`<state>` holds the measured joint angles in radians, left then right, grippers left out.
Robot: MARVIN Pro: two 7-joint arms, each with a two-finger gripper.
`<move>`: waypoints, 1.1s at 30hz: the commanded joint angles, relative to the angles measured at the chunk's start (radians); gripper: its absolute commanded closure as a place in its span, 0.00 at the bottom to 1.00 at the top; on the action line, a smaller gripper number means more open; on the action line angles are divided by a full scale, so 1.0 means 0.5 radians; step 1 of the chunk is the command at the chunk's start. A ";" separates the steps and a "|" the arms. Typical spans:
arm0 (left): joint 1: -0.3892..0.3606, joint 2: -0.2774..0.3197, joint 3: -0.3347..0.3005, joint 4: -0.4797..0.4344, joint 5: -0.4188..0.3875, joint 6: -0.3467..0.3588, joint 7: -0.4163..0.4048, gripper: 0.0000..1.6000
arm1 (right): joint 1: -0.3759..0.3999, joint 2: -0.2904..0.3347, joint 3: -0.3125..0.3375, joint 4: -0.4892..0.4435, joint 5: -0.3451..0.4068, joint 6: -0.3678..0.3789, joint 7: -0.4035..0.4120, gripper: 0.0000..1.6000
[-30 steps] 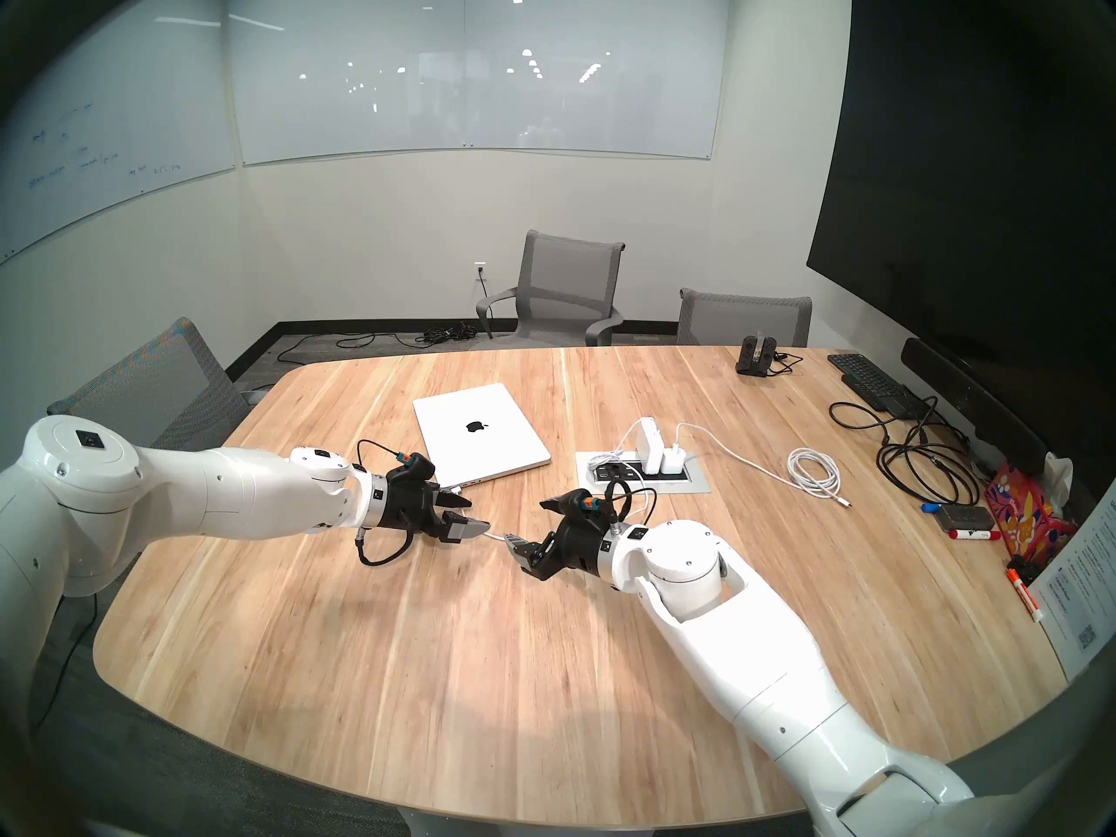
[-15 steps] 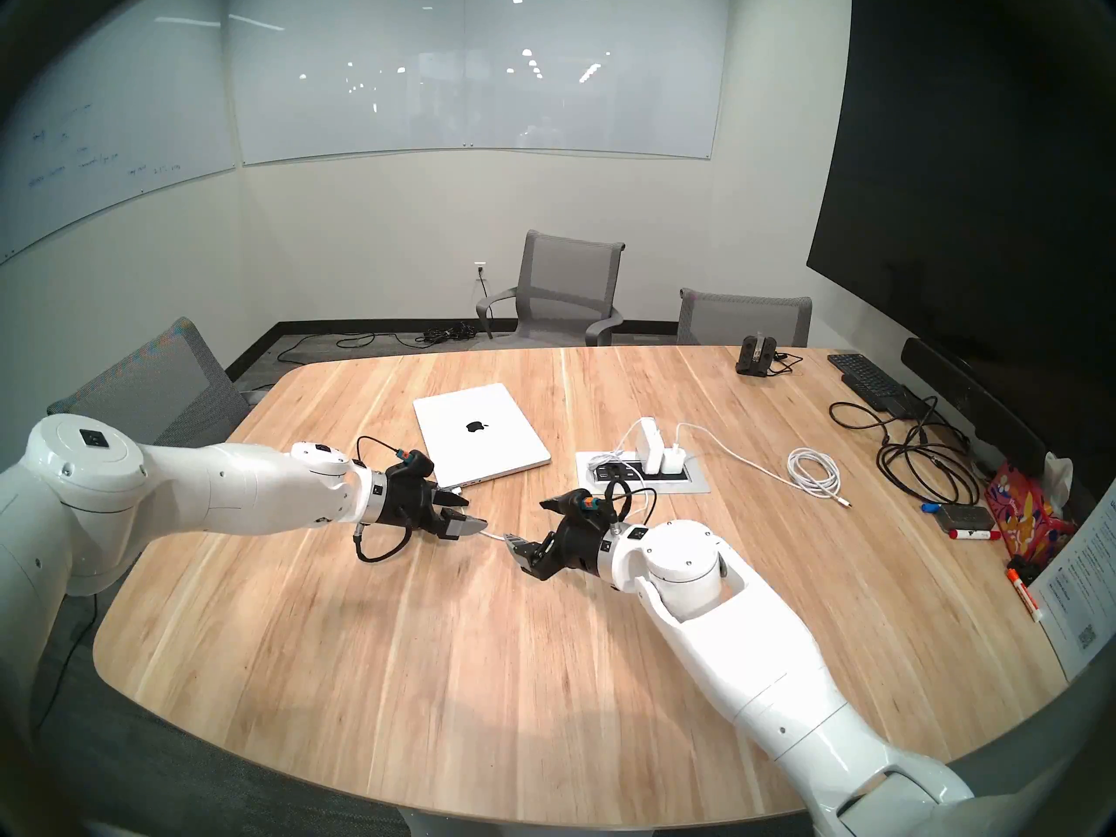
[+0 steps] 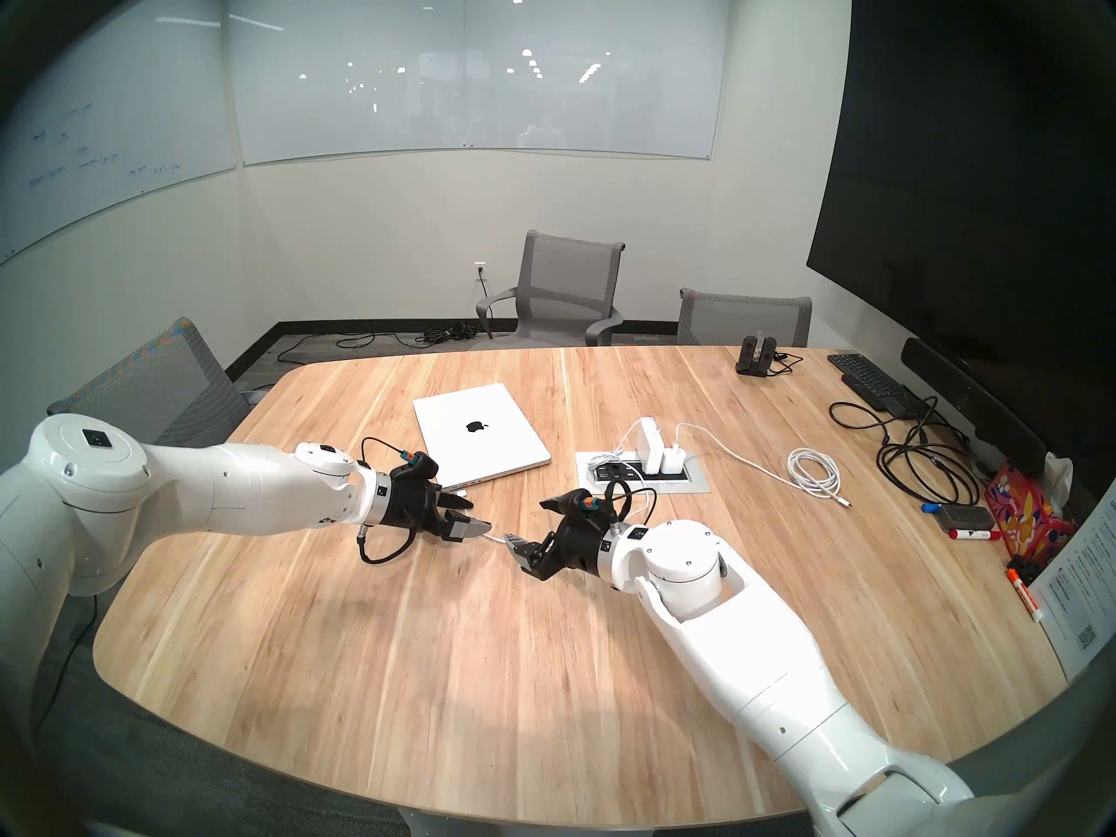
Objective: Plug the charging cable into the port of a MacBook
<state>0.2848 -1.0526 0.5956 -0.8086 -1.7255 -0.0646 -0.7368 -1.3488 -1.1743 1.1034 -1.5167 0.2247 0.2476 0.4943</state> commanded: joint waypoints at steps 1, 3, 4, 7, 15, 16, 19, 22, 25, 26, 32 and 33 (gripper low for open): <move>-0.026 0.058 -0.010 -0.086 0.026 -0.113 0.058 0.00 | 0.017 -0.006 0.001 -0.045 -0.004 -0.013 -0.001 0.00; -0.047 0.079 -0.009 -0.127 0.030 -0.122 0.078 0.00 | 0.017 -0.006 0.001 -0.045 -0.004 -0.013 -0.001 0.00; -0.050 0.086 -0.008 -0.145 0.033 -0.136 0.104 0.00 | 0.017 -0.006 0.001 -0.045 -0.004 -0.013 -0.001 0.00; -0.065 0.103 -0.011 -0.171 0.046 -0.157 0.129 0.00 | 0.018 -0.006 0.001 -0.045 -0.004 -0.013 -0.001 0.00; -0.093 0.144 -0.019 -0.254 0.132 -0.272 0.219 0.00 | 0.018 -0.006 0.001 -0.044 -0.004 -0.013 0.000 0.00; -0.097 0.151 -0.017 -0.271 0.153 -0.299 0.240 0.00 | 0.018 -0.006 0.001 -0.044 -0.004 -0.013 0.000 0.00; -0.114 0.175 -0.015 -0.323 0.191 -0.328 0.277 0.00 | 0.018 -0.006 0.001 -0.044 -0.004 -0.013 0.000 0.00; -0.112 0.183 -0.022 -0.338 0.199 -0.333 0.295 0.00 | 0.018 -0.006 0.001 -0.044 -0.004 -0.013 0.000 0.00; -0.114 0.199 -0.024 -0.365 0.228 -0.376 0.326 0.00 | 0.018 -0.006 0.001 -0.044 -0.004 -0.013 0.000 0.00; -0.123 0.211 -0.026 -0.383 0.232 -0.374 0.331 0.00 | 0.018 -0.006 0.001 -0.044 -0.004 -0.013 0.000 0.00; -0.134 0.240 -0.043 -0.413 0.243 -0.383 0.367 0.00 | 0.018 -0.006 0.001 -0.044 -0.004 -0.013 0.000 0.00; -0.134 0.241 -0.044 -0.412 0.244 -0.383 0.369 0.00 | 0.018 -0.006 0.001 -0.044 -0.004 -0.013 0.000 0.00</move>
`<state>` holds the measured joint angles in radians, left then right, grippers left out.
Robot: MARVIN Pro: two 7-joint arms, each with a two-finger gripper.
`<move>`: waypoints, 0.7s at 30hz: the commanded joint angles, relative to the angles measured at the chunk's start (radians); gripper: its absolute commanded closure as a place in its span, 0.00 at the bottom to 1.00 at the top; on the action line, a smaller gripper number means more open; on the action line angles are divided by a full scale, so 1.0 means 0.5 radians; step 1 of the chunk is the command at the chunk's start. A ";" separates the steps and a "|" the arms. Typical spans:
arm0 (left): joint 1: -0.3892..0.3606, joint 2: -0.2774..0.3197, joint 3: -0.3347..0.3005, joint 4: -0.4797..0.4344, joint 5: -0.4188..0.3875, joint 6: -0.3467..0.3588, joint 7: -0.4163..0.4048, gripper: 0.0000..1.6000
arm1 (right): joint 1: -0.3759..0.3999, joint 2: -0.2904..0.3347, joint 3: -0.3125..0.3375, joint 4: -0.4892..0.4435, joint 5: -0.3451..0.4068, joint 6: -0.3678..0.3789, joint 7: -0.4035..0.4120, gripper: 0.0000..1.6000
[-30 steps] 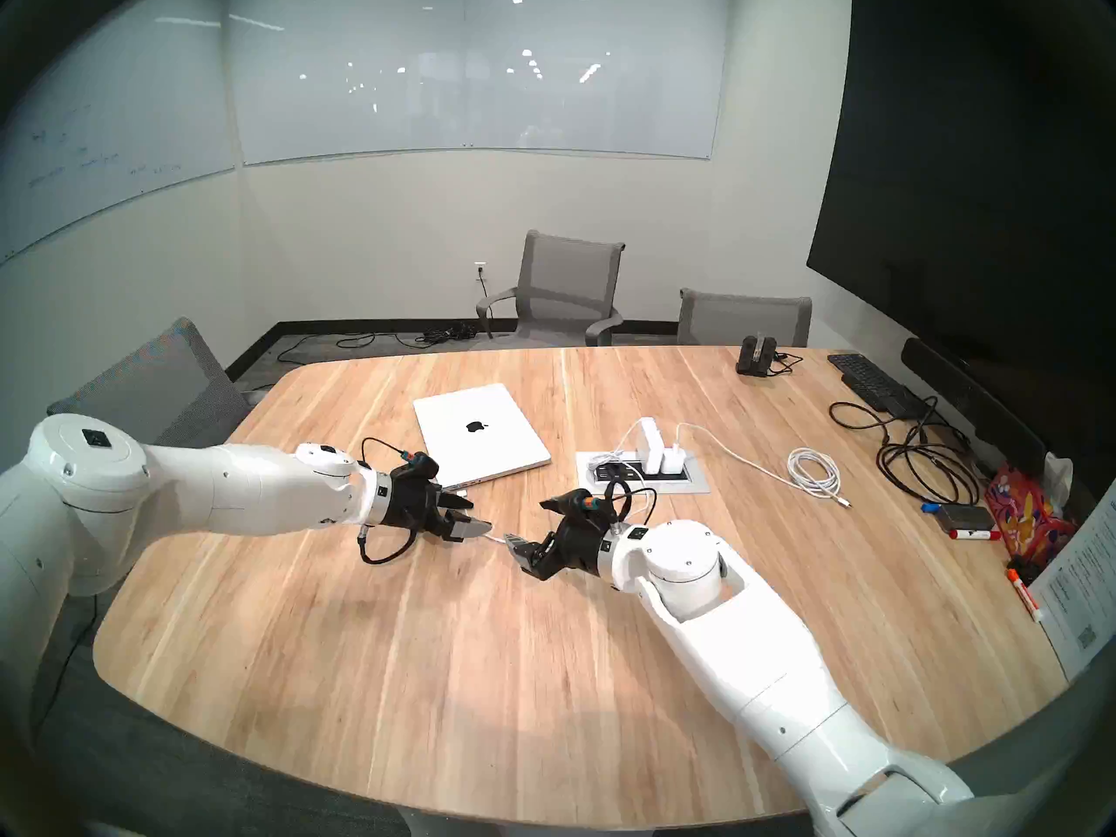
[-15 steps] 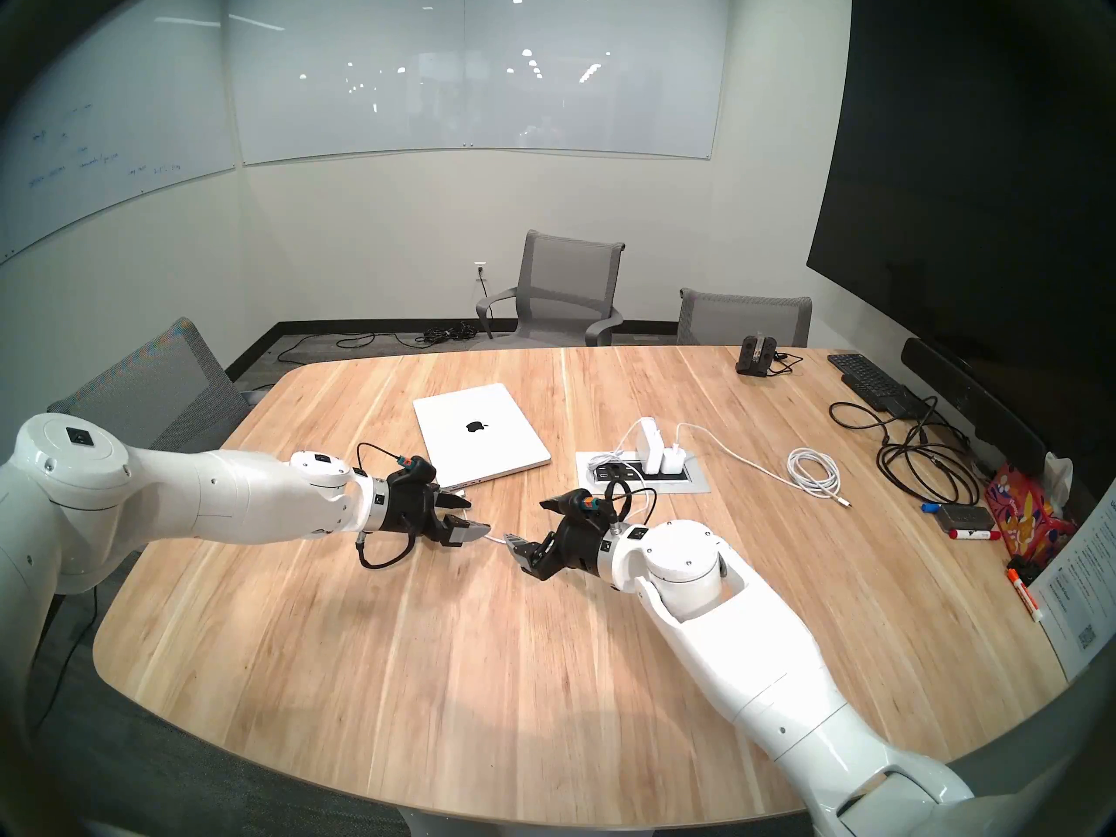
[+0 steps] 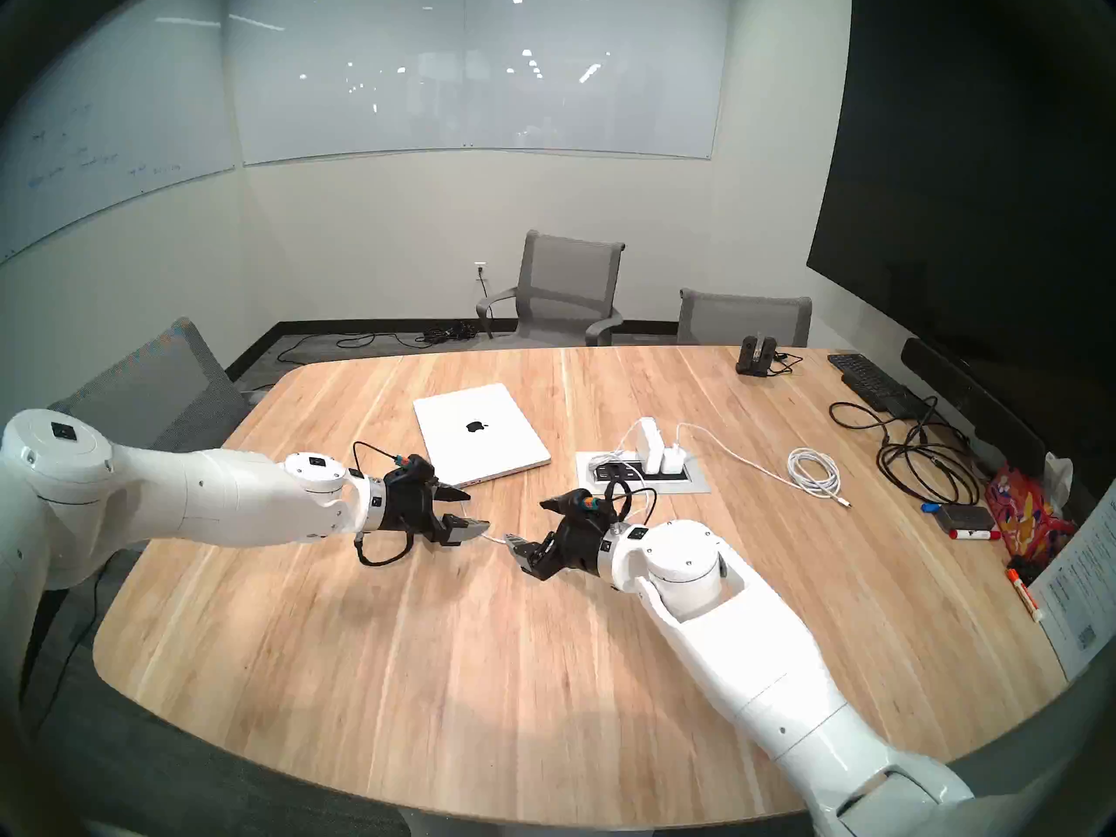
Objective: Plug the charging cable into the port of a MacBook
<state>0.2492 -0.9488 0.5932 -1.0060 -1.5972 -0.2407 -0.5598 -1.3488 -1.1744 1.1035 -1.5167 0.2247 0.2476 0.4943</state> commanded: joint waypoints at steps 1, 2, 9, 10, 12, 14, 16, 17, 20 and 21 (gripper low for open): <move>-0.062 0.035 -0.041 -0.019 -0.009 -0.031 0.020 0.00 | 0.018 -0.006 0.001 -0.044 -0.004 -0.013 0.000 0.00; -0.062 0.036 -0.043 -0.018 -0.009 -0.030 0.018 0.00 | 0.018 -0.006 0.001 -0.044 -0.004 -0.013 0.000 0.00; -0.061 0.031 -0.056 0.022 -0.066 0.082 -0.043 0.00 | 0.018 -0.006 0.001 -0.044 -0.004 -0.013 0.000 0.00; -0.057 0.028 -0.058 0.030 -0.067 0.081 -0.046 0.00 | 0.018 -0.006 0.001 -0.044 -0.004 -0.013 0.000 0.00; -0.055 0.023 -0.059 0.046 -0.074 0.100 -0.064 0.00 | 0.018 -0.006 0.001 -0.044 -0.004 -0.013 0.000 0.00; -0.053 0.020 -0.061 0.059 -0.079 0.113 -0.084 0.00 | 0.018 -0.006 0.001 -0.045 -0.004 -0.013 0.000 0.00; -0.053 0.017 -0.062 0.067 -0.085 0.131 -0.096 0.00 | 0.018 -0.006 0.001 -0.045 -0.004 -0.013 0.000 0.00; -0.052 0.015 -0.062 0.073 -0.085 0.136 -0.102 0.00 | 0.018 -0.006 0.001 -0.045 -0.004 -0.013 0.000 0.00; -0.047 0.013 -0.063 0.084 -0.085 0.138 -0.114 0.00 | 0.018 -0.006 0.001 -0.045 -0.004 -0.013 -0.001 0.00; -0.047 0.013 -0.063 0.086 -0.085 0.140 -0.118 0.00 | 0.017 -0.006 0.001 -0.045 -0.004 -0.013 -0.001 0.00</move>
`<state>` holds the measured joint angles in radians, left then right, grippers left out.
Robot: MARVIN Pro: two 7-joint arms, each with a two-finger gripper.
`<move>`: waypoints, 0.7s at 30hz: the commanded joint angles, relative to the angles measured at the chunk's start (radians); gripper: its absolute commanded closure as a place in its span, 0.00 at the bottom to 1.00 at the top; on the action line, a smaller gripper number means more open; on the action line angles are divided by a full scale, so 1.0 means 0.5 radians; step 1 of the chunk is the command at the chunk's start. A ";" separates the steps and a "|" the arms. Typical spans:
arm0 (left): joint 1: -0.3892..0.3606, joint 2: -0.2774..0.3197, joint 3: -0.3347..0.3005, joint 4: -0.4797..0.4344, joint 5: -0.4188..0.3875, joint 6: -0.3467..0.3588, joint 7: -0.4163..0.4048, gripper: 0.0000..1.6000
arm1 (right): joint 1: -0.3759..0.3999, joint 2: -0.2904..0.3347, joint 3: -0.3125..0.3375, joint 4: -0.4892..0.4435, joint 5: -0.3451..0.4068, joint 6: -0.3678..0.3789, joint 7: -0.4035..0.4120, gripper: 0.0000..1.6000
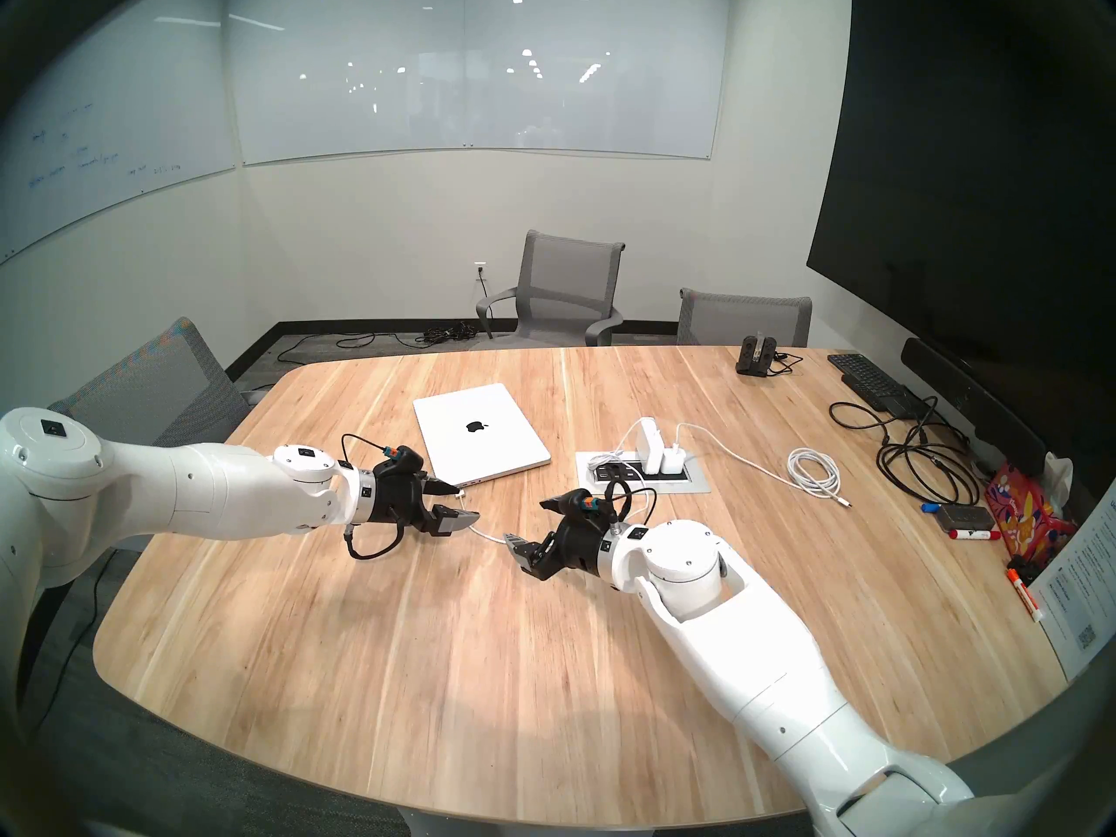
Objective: Plug the charging cable into the port of a MacBook
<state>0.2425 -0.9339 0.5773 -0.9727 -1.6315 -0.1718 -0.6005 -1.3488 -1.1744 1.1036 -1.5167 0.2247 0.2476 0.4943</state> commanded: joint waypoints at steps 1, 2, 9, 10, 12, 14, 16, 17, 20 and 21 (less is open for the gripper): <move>-0.035 -0.016 -0.031 0.018 -0.018 0.008 -0.039 0.00 | 0.017 -0.006 0.001 -0.045 -0.004 -0.013 -0.001 0.00; -0.036 -0.016 -0.030 0.018 -0.018 0.016 -0.040 0.00 | 0.017 -0.006 0.001 -0.045 -0.004 -0.013 -0.001 0.00; 0.000 -0.039 -0.013 0.080 -0.069 0.155 -0.050 0.00 | 0.017 -0.006 0.001 -0.045 -0.004 -0.013 -0.001 0.00; 0.008 -0.041 -0.010 0.093 -0.071 0.165 -0.048 0.00 | 0.017 -0.006 0.001 -0.045 -0.004 -0.013 -0.001 0.00; 0.017 -0.040 -0.010 0.104 -0.069 0.162 -0.051 0.00 | 0.017 -0.006 0.001 -0.045 -0.004 -0.013 -0.001 0.00; 0.019 -0.027 -0.011 0.099 -0.072 0.164 -0.045 0.00 | 0.017 -0.006 0.001 -0.045 -0.004 -0.013 -0.001 0.00; 0.013 -0.008 -0.011 0.088 -0.069 0.162 -0.046 0.00 | 0.017 -0.006 0.001 -0.045 -0.004 -0.013 -0.001 0.00; 0.008 0.003 -0.010 0.079 -0.068 0.160 -0.045 0.00 | 0.017 -0.006 0.001 -0.045 -0.004 -0.013 -0.001 0.00; -0.027 0.058 -0.009 0.017 -0.051 0.141 -0.043 0.00 | 0.018 -0.006 0.001 -0.045 -0.004 -0.013 0.000 0.00; -0.046 0.086 -0.010 -0.019 -0.042 0.131 -0.049 0.00 | 0.018 -0.006 0.001 -0.044 -0.004 -0.013 0.000 0.00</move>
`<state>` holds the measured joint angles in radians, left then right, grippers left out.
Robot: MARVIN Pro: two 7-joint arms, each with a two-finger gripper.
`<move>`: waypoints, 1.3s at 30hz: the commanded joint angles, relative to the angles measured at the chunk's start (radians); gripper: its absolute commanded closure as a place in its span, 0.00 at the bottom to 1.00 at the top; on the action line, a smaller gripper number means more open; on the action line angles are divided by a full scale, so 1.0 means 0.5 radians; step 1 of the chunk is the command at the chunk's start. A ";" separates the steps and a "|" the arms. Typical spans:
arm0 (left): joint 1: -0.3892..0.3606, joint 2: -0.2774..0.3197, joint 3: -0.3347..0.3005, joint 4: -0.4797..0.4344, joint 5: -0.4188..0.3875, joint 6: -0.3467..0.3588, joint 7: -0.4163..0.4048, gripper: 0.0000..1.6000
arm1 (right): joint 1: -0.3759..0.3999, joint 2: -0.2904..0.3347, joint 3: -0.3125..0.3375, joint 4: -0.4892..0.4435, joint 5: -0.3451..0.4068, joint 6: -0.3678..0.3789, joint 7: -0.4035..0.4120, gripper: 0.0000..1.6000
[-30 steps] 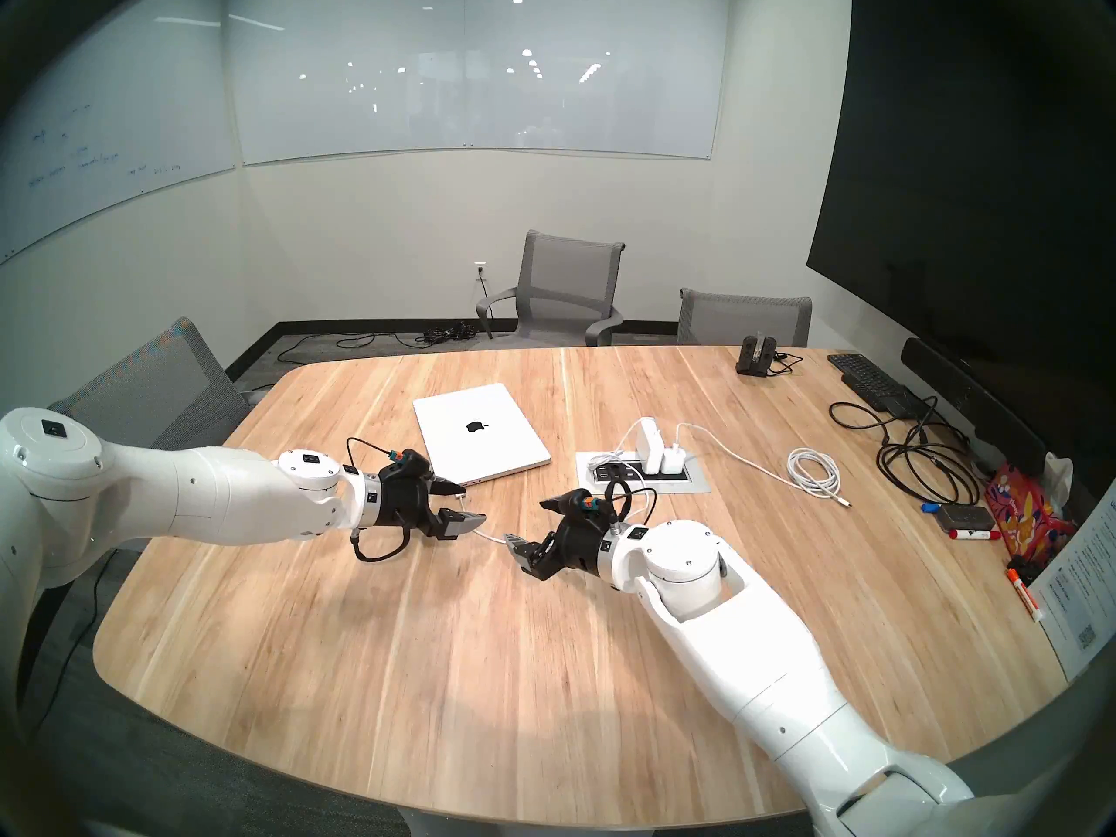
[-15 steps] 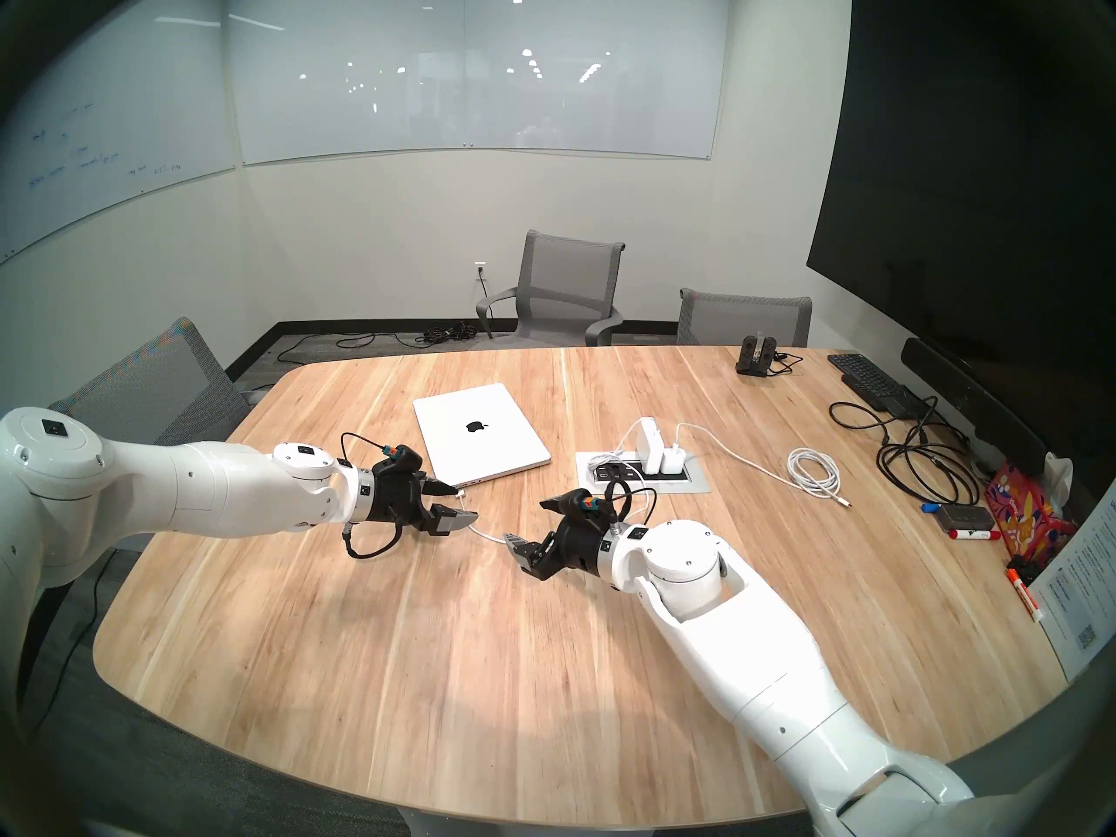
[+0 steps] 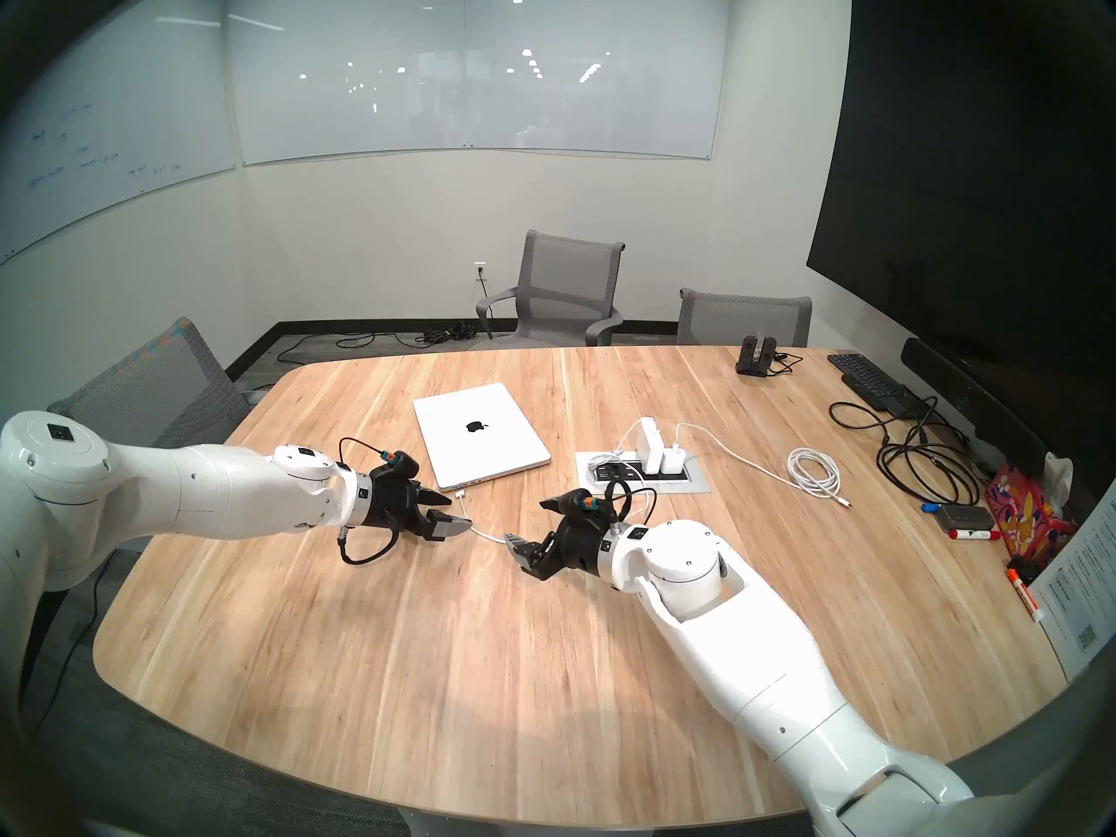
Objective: Plug the charging cable into the port of a MacBook
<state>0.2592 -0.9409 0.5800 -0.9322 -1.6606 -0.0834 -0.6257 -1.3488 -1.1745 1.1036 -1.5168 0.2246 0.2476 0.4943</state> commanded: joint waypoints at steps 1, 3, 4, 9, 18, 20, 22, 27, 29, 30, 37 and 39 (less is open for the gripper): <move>-0.096 0.124 -0.015 -0.131 0.026 -0.055 0.001 0.00 | 0.018 -0.006 0.001 -0.044 -0.004 -0.013 0.000 0.00; -0.126 0.169 -0.009 -0.190 0.044 -0.066 0.000 0.00 | 0.018 -0.006 0.001 -0.043 -0.003 -0.013 0.000 0.00; -0.143 0.203 -0.008 -0.227 0.050 -0.074 -0.006 0.00 | 0.019 -0.007 0.001 -0.042 -0.003 -0.013 0.001 0.00; -0.218 0.352 0.016 -0.396 0.100 -0.100 -0.020 0.00 | 0.020 -0.007 0.001 -0.040 -0.003 -0.013 0.001 0.00; -0.289 0.558 0.131 -0.578 0.124 -0.113 0.008 0.00 | 0.019 -0.007 0.001 -0.040 -0.003 -0.013 0.002 0.00; -0.309 0.602 0.145 -0.620 0.136 -0.114 0.018 0.00 | 0.019 -0.007 0.001 -0.040 -0.003 -0.013 0.002 0.00; -0.344 0.629 0.174 -0.650 0.138 -0.118 0.017 0.00 | 0.019 -0.007 0.001 -0.040 -0.003 -0.013 0.002 0.00; -0.400 0.723 0.173 -0.759 0.189 -0.097 0.058 0.00 | 0.019 -0.007 0.001 -0.041 -0.003 -0.013 0.001 0.00; -0.410 0.737 0.175 -0.781 0.199 -0.091 0.074 0.00 | 0.019 -0.007 0.001 -0.042 -0.003 -0.013 0.001 0.00; -0.414 0.745 0.175 -0.793 0.205 -0.086 0.085 0.00 | 0.018 -0.007 0.001 -0.042 -0.004 -0.013 0.001 0.00; -0.428 0.771 0.172 -0.834 0.228 -0.066 0.123 0.00 | 0.018 -0.006 0.002 -0.044 -0.004 -0.013 0.000 0.00; -0.429 0.775 0.169 -0.840 0.233 -0.060 0.129 0.00 | 0.018 -0.006 0.002 -0.044 -0.004 -0.013 0.000 0.00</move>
<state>0.0814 -0.5787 0.6794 -1.3349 -1.5400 -0.1212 -0.5652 -1.3487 -1.1750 1.1038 -1.5166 0.2246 0.2476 0.4945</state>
